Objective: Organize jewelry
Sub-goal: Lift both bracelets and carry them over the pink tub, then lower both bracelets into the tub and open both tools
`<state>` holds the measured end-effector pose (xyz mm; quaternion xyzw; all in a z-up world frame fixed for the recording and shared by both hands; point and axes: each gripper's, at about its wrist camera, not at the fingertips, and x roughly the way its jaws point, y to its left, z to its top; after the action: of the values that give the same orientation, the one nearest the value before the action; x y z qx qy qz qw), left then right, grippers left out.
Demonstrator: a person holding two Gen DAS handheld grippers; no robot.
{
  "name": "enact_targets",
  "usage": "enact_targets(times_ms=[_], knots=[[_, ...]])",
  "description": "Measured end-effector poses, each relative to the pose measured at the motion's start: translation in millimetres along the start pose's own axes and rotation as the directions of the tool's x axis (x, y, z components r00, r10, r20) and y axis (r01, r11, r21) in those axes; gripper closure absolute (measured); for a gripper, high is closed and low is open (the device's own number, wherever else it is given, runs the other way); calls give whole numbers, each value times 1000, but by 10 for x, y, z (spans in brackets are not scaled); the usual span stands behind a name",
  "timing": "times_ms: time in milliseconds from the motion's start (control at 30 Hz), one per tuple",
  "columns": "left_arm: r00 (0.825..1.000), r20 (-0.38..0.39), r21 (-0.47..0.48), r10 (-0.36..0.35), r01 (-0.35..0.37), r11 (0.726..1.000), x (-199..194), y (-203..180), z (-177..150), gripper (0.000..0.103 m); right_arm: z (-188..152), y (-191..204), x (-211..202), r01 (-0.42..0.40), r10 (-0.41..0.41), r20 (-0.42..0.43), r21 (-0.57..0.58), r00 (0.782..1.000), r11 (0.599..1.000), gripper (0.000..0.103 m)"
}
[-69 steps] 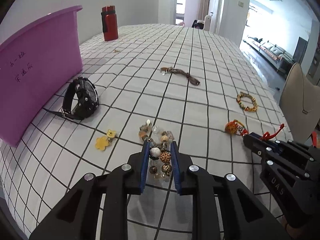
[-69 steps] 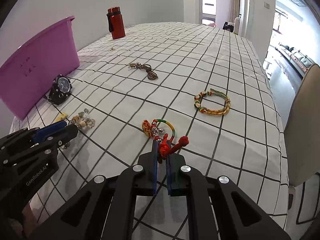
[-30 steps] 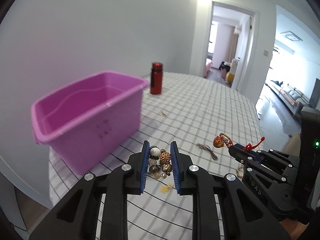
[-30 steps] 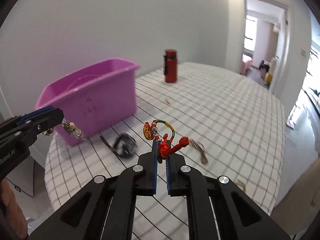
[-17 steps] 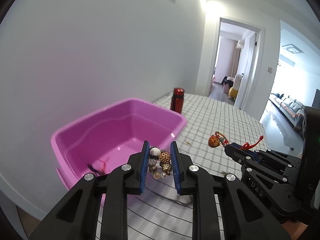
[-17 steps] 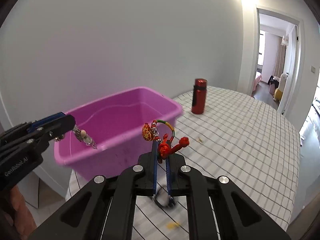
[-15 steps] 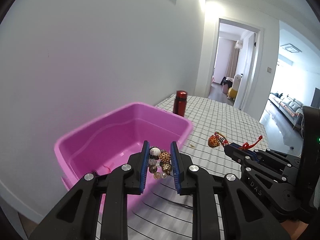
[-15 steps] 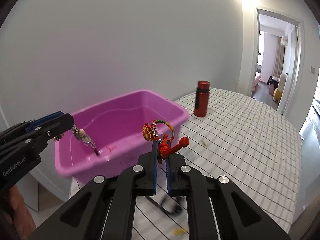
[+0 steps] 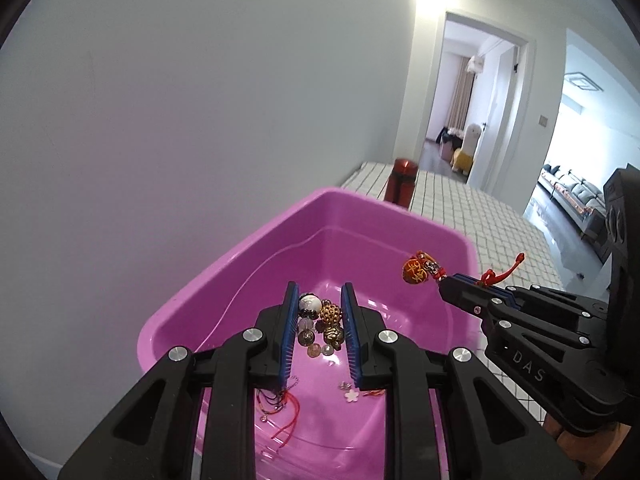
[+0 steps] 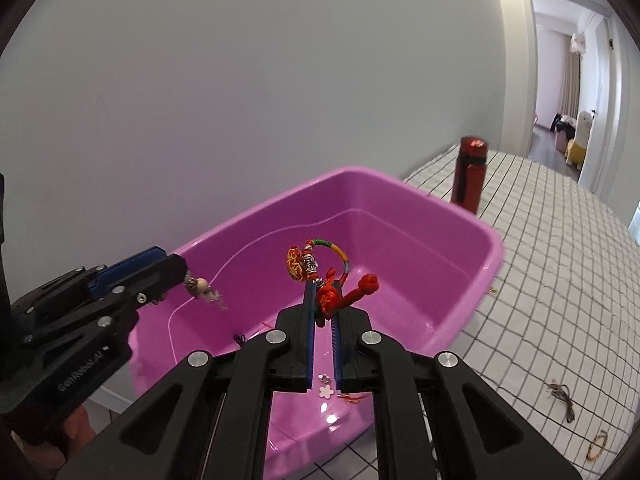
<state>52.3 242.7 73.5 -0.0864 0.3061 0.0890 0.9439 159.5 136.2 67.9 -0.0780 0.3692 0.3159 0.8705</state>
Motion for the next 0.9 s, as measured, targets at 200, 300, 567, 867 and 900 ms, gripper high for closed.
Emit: enact_targets(times_ms=[200, 300, 567, 867, 900], knots=[[995, -95, -22, 1, -3, 1000, 343, 135, -45, 82, 25, -98, 394, -7, 12, -109, 46, 994, 999, 96], [990, -140, -39, 4, -9, 999, 501, 189, -50, 82, 30, -108, 573, 2, 5, -158, 40, 987, 999, 96], [967, -255, -77, 7, -27, 997, 805, 281, -73, 82, 36, -157, 935, 5, 3, -250, 31, 968, 1000, 96], [957, -287, -86, 39, -66, 994, 823, 330, -52, 78, 2, -120, 977, 29, -25, -278, 12, 960, 1000, 78], [957, -288, -86, 43, -70, 994, 798, 347, -56, 70, 22, -116, 961, 36, -34, -270, 2, 962, 999, 74]])
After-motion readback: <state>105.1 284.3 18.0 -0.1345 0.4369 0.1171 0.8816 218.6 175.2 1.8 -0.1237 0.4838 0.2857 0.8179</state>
